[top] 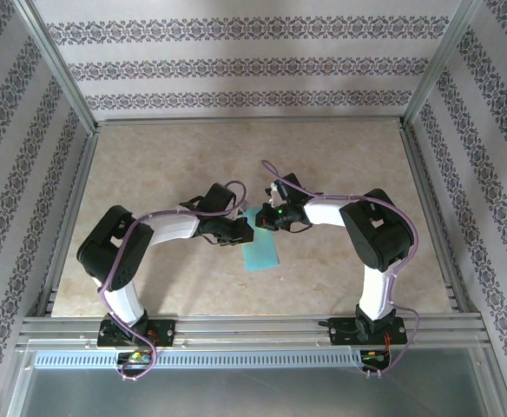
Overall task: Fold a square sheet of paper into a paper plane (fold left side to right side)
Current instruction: Hold the square sheet of paper at the center of the table.
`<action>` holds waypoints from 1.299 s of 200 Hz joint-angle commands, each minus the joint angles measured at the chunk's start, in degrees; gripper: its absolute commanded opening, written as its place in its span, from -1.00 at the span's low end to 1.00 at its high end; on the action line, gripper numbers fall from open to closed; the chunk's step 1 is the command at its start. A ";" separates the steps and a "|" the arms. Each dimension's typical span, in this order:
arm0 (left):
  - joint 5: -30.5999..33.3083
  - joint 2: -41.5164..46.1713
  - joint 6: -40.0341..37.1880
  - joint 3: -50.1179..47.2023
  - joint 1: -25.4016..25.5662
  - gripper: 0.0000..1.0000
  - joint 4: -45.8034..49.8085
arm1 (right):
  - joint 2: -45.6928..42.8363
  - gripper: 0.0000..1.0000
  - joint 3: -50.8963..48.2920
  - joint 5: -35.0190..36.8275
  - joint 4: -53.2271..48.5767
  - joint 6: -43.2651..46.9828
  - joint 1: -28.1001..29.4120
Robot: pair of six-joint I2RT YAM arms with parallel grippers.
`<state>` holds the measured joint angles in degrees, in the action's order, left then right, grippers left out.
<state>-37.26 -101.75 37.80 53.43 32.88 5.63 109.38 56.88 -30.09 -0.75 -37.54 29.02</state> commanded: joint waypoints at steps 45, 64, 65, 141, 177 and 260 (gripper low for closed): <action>2.05 -4.63 -2.31 0.22 0.49 -0.79 2.19 | 1.10 -1.00 -0.22 3.68 -3.31 1.15 -0.30; 2.92 -4.88 -1.73 -0.70 0.77 -0.79 2.20 | 0.61 -1.00 0.49 2.76 -3.21 0.81 -0.42; 2.95 -4.91 -1.70 -0.70 0.82 -0.79 2.20 | 0.59 -1.00 0.54 2.71 -3.20 0.76 -0.44; 4.25 -4.78 0.12 -2.10 1.74 -0.80 1.69 | -11.42 -0.58 -1.63 2.38 -5.86 1.48 -2.30; 4.56 -4.36 0.34 -1.86 1.92 -0.80 1.74 | -17.86 -0.92 -8.70 0.58 -6.84 -0.17 -1.33; 4.30 -3.88 1.25 -1.10 2.03 -0.81 1.50 | -14.98 -1.00 -14.60 2.38 -5.44 -2.98 4.64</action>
<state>-35.51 -105.38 37.98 53.32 33.98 4.89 92.47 43.31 -28.97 -5.98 -39.77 33.15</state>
